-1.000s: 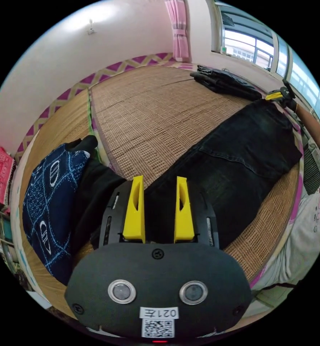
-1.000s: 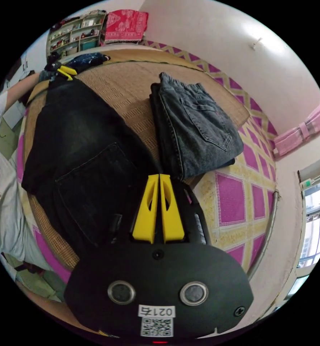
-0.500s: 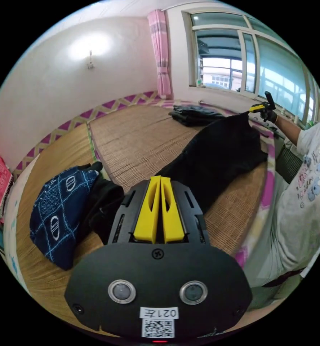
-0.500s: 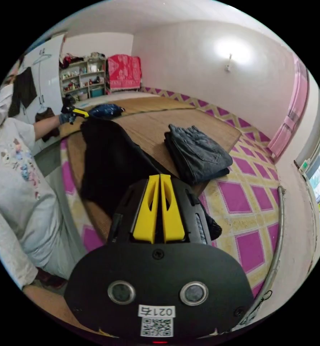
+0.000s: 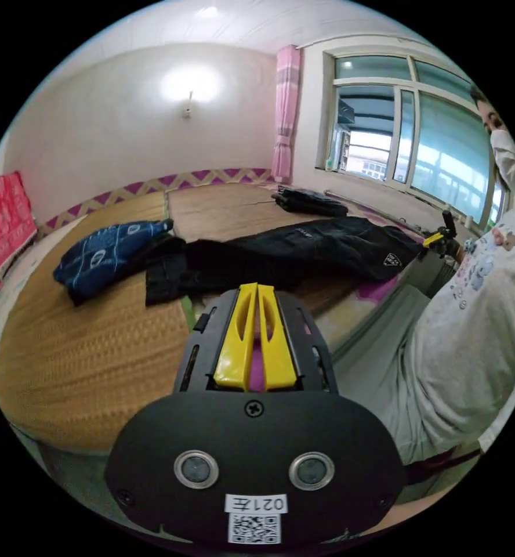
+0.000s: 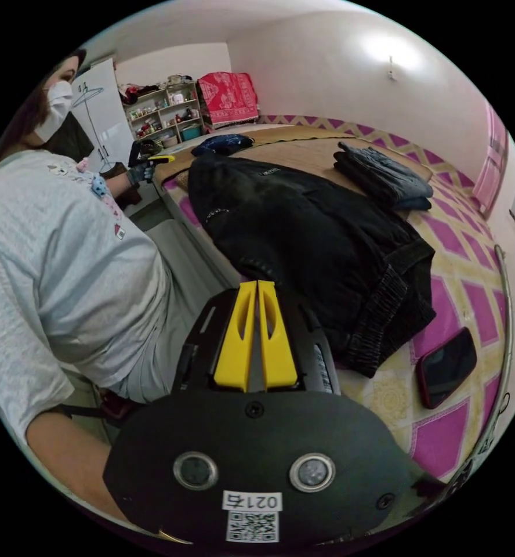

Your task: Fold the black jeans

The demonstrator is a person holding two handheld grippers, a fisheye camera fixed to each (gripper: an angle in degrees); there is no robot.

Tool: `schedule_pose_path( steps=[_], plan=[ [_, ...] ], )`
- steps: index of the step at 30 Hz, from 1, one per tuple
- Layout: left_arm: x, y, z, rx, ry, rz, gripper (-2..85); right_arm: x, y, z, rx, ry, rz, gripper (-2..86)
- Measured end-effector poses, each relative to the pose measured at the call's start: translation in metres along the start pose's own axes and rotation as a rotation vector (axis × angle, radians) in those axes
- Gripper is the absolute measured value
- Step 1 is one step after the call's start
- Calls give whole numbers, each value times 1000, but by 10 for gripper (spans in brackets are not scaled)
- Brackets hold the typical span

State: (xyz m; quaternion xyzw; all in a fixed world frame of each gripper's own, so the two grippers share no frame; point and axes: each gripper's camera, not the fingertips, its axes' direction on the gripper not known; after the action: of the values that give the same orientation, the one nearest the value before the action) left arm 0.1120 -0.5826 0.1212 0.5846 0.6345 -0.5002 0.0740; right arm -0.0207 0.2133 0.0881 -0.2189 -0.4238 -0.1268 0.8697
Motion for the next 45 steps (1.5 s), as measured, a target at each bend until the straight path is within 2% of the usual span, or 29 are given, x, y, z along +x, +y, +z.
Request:
schedule_pose_path(
  steps=[4, 6, 8, 11, 12, 18, 22, 27, 30, 35, 38, 41, 45],
  plan=[
    [7, -72, 66, -197, -68, 253, 72, 10, -4, -5, 32, 26, 11, -7],
    [-4, -85, 82, -287, -50, 302, 77, 13, -8, -9, 42, 36, 4, -8],
    [-20, -91, 79, -291, -28, 295, 80, 19, -12, -11, 50, 43, 4, -8],
    [-57, -99, 74, -337, 28, 134, 98, 26, -14, -11, 49, 39, 18, -8],
    [-74, -102, 75, -334, 89, 23, 102, 27, -15, -10, 48, 39, 19, -8],
    [-129, -112, 92, -187, 259, -444, 111, 39, -13, -7, 66, 37, 55, -8],
    [-147, -120, 111, -233, 211, -629, 103, 46, -9, -3, 54, 31, 74, -8],
    [-148, -130, 94, -234, 85, -682, 100, 49, -7, -3, 49, 37, 69, -9],
    [-150, -138, 89, -244, 73, -687, 95, 52, -6, -2, 46, 36, 67, -9],
    [-153, -155, 95, -236, 85, -693, -1, 59, 0, 2, 49, 29, 77, -9],
    [-150, -163, 59, -183, 54, -672, -8, 59, 3, -1, 53, 30, 69, -9],
    [-141, -150, -16, -78, 46, -680, -9, 59, 7, -6, 58, 21, 43, -9],
    [-117, -79, -106, -2, 6, -781, -10, 58, 16, -8, 57, -3, 26, -9]
  ],
)
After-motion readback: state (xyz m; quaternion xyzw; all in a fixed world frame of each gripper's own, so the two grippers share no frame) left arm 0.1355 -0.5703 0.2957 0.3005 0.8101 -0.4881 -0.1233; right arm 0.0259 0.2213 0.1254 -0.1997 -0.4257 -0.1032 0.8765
